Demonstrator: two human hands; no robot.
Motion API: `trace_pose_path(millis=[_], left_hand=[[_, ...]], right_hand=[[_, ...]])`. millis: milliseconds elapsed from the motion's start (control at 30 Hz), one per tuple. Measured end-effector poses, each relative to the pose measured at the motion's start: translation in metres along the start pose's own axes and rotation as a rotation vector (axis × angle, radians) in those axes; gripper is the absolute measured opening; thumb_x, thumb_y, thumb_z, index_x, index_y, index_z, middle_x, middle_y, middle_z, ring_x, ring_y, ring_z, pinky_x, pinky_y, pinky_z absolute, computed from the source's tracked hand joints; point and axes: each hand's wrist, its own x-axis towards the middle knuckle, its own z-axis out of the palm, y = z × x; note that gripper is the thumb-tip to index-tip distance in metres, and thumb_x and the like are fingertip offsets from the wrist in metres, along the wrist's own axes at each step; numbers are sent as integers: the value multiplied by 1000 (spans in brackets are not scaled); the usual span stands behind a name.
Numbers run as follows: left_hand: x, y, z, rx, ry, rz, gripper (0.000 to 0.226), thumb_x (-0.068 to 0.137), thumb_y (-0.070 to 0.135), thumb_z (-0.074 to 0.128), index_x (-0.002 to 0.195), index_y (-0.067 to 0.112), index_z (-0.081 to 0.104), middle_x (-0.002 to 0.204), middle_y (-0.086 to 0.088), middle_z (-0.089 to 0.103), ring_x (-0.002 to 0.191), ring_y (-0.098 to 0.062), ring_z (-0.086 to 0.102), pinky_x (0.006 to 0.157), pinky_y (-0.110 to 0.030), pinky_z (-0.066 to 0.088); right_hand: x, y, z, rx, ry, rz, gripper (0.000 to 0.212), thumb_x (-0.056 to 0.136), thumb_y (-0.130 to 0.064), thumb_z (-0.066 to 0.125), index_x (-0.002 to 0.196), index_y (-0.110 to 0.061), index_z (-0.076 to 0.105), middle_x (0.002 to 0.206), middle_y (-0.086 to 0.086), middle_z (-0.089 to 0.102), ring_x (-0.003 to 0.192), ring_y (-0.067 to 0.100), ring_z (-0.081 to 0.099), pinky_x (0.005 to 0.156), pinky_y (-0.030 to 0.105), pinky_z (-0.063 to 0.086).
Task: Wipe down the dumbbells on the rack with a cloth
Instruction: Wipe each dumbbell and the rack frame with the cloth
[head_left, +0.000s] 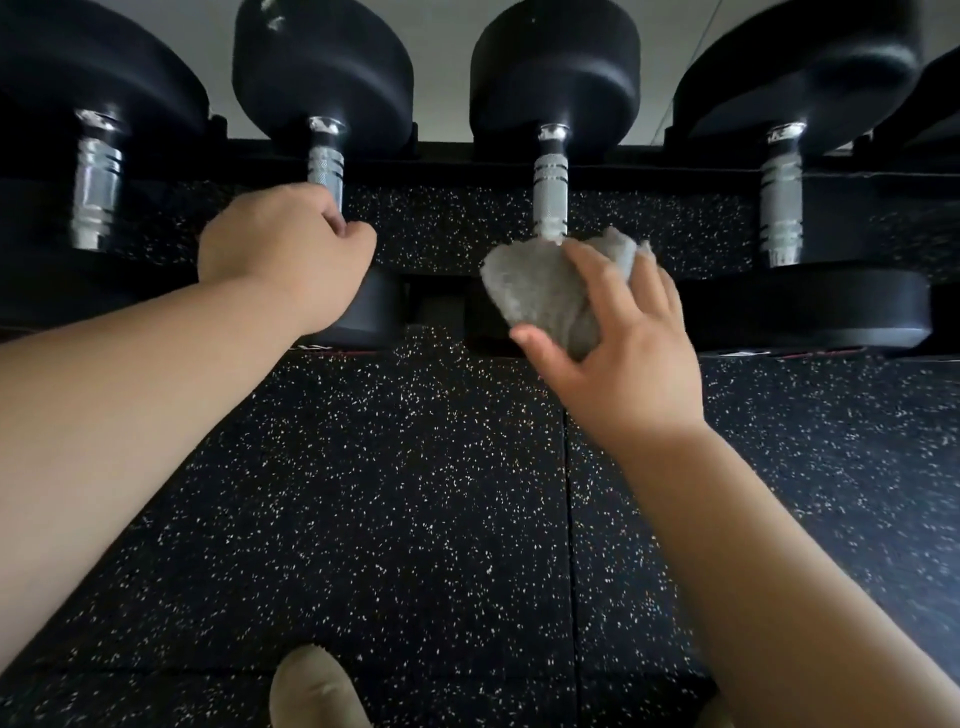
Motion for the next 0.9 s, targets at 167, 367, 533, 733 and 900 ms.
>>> trace_pose_path(millis=[167, 367, 533, 733, 900], left_hand=[[-1, 0, 0, 7, 0, 4, 24, 90, 49, 54, 92, 29, 68, 96, 0, 68, 86, -30, 55, 75, -37, 42], [0, 1, 0, 16, -5, 16, 23, 90, 46, 55, 90, 28, 68, 96, -1, 70, 88, -32, 56, 77, -38, 45], [0, -1, 0, 14, -10, 17, 21, 90, 45, 55, 86, 27, 66, 93, 1, 69, 86, -32, 56, 74, -37, 41], [0, 1, 0, 34, -5, 12, 23, 89, 46, 56, 90, 28, 70, 91, 1, 68, 85, -32, 53, 76, -37, 42], [-1, 2, -1, 33, -14, 7, 23, 89, 48, 56, 88, 28, 68, 90, 3, 67, 83, -30, 52, 75, -36, 41]], right_hand=[[-14, -11, 12, 365, 100, 275, 72, 94, -63, 58, 155, -37, 31, 156, -2, 31, 140, 15, 39, 107, 37, 45], [-10, -10, 21, 209, 152, 137, 64, 96, -60, 55, 153, -35, 40, 161, 2, 33, 152, 19, 28, 117, 44, 39], [-2, 15, 25, 938, 113, 645, 50, 90, -68, 47, 136, -49, 54, 131, -21, 64, 123, -1, 59, 112, 41, 47], [5, -10, 8, 640, 54, 577, 48, 103, -54, 41, 151, -47, 35, 146, -5, 47, 130, 14, 50, 112, 39, 43], [-11, -9, 10, 338, 44, 201, 60, 103, -59, 37, 158, -44, 20, 153, -4, 34, 140, 16, 40, 109, 40, 43]])
